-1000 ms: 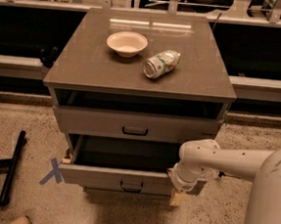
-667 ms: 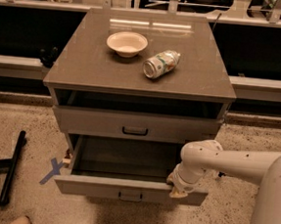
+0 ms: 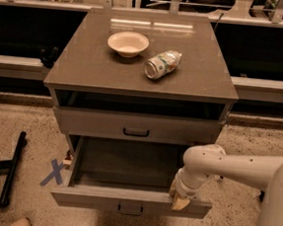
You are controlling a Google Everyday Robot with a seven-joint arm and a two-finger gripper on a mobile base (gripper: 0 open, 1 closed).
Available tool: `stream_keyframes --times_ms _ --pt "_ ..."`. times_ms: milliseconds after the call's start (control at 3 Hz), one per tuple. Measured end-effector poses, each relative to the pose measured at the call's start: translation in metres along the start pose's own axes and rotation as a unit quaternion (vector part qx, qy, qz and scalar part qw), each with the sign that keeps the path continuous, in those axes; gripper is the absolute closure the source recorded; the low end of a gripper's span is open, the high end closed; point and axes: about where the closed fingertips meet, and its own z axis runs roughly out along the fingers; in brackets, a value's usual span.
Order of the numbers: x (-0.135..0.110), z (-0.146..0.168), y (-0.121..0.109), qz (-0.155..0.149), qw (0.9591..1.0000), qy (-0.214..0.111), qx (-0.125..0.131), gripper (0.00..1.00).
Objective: Open middle drawer
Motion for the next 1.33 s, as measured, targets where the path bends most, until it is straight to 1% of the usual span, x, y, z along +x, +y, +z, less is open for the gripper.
stream_keyframes --times_ms 333,667,1000,1333 --pt "0.0017 0.0023 0.0252 0.009 0.9996 -0.023 0.016 1.0" --pt "0.0016 0.0024 0.0252 0.009 0.9996 -0.023 0.016 1.0" --pt "0.0014 0.0036 0.0263 0.009 0.9996 -0.023 0.015 0.82" --pt "0.0012 0.0049 0.0272 0.009 0.9996 -0.023 0.013 0.59"
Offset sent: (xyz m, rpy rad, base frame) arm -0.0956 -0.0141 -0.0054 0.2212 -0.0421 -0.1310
